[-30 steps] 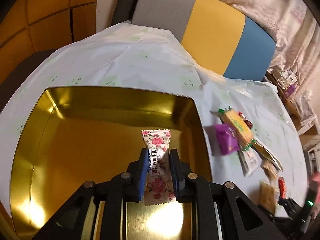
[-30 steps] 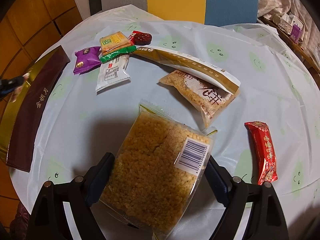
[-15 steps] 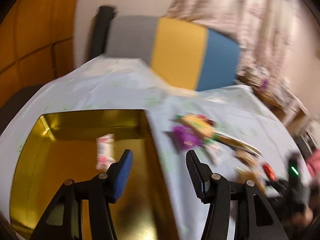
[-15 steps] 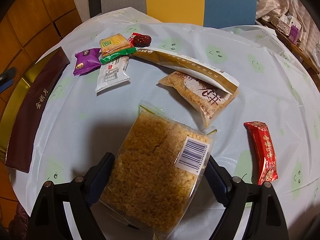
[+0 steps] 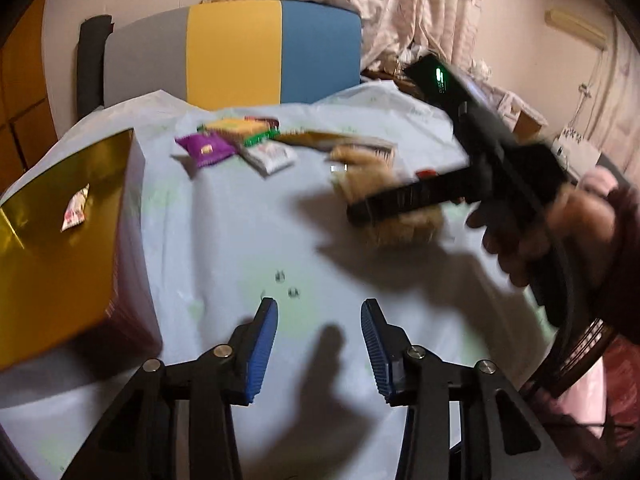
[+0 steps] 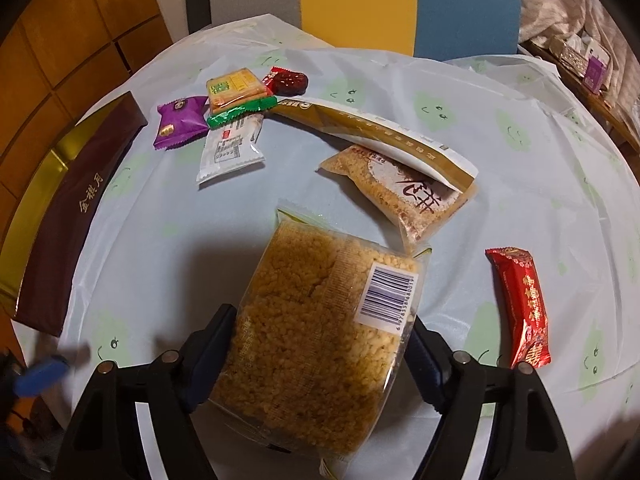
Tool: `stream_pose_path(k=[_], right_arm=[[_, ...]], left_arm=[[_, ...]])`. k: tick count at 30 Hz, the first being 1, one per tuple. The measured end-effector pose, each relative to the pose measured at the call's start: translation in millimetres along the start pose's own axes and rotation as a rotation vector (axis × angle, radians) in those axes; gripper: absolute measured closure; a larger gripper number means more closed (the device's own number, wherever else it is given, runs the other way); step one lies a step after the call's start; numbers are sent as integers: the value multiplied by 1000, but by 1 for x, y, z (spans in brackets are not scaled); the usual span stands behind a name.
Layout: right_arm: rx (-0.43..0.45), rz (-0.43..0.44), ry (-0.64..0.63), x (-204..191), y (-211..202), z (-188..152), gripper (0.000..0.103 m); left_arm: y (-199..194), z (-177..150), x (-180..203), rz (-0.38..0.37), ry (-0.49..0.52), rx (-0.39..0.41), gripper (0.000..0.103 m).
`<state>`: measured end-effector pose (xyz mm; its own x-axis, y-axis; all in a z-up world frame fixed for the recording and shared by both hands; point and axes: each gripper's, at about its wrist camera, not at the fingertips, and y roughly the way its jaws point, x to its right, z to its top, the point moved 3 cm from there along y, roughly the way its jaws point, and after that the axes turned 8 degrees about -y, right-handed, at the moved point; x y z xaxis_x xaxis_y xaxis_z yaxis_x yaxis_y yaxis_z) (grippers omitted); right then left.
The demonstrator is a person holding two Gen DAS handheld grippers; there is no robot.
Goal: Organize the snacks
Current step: 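Carry the rice cracker bag into the gold tin and open the right tool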
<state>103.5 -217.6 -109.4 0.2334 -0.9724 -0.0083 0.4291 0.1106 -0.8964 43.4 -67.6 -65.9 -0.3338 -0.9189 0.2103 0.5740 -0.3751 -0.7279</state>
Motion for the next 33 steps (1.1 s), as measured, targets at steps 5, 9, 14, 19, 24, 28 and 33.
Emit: stream_pose_path(k=[5,9,14,19,24,28,33], right_arm=[[-13,12,6,1,-1,4,23],[9,47,3,-3,-13,11,23],[62,133,-82,-23,-42,38,23],[73,258,-219,-67,-62,71,23],[51,373,-356,-129,-67,105,23],[34,412,-461,-180,-63,123,23],[-10,422,-541,-216,-41,133,23]], left_arm=[[5,-12,-3,10,1,-1,59],[7,-14,-7,-9,-24,9,59],[8,-14,-9,-21,-38,23,59],[7,-15,-11,-35,-47,34,59],[8,-15,-14,-53,-57,41,59],[7,-16,-15,-65,-59,45,59],[7,-14,-20,-104,-104,42,59]])
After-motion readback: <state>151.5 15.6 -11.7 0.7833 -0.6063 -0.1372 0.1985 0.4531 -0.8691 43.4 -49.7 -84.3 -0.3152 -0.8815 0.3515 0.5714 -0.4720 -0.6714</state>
